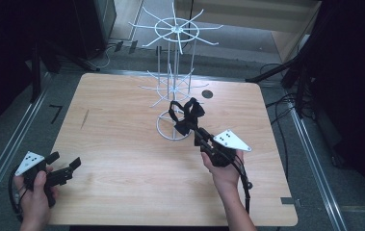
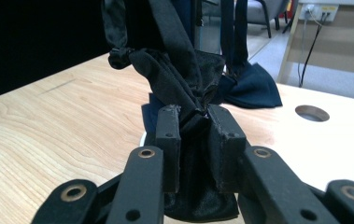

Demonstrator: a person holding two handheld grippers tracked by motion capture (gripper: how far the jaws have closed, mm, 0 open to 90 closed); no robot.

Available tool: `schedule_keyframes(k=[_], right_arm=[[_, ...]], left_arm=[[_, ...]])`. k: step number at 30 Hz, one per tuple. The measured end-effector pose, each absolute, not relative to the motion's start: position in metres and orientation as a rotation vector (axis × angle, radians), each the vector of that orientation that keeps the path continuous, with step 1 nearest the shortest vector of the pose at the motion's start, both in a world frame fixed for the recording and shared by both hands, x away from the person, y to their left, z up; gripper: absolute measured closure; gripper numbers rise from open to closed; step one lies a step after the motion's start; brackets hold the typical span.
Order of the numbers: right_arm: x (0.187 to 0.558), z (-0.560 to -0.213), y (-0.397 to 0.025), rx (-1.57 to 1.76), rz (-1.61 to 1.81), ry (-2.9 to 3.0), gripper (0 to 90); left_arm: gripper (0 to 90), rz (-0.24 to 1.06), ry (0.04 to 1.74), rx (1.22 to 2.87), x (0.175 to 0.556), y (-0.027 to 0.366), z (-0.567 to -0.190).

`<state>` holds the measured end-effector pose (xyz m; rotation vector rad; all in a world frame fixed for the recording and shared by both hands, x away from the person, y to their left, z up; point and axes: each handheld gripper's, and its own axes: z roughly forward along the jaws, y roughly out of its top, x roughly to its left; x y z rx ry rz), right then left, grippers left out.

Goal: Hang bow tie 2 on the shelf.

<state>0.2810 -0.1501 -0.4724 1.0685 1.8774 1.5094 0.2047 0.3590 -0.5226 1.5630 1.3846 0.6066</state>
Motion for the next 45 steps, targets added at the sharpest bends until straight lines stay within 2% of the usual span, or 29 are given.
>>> schedule_keyframes(k=[5,7,12,18,29,45], right_arm=[[0.282,-0.476,-0.147,1.064,1.491,1.900,74.7],[0.283,-0.477,-0.146,1.061,1.494,1.909,71.2],[0.284,-0.479,-0.149,1.092,1.476,1.898,52.5],[0.285,-0.480,-0.159,1.144,1.484,1.899,36.1],[0.281,-0.485,-0.176,1.182,1.465,1.925,14.7],[0.263,-0.488,-0.208,1.185,1.453,1.898,13.2]], left_arm=[[7.7,0.607,1.384,1.563,0.205,0.359,-0.523],[7.7,0.607,1.384,1.563,0.205,0.359,-0.523],[7.7,0.607,1.384,1.561,0.205,0.359,-0.523],[7.7,0.606,1.382,1.561,0.205,0.359,-0.523],[7.7,0.604,1.384,1.560,0.205,0.359,-0.523],[7.8,0.605,1.381,1.568,0.205,0.359,-0.523]])
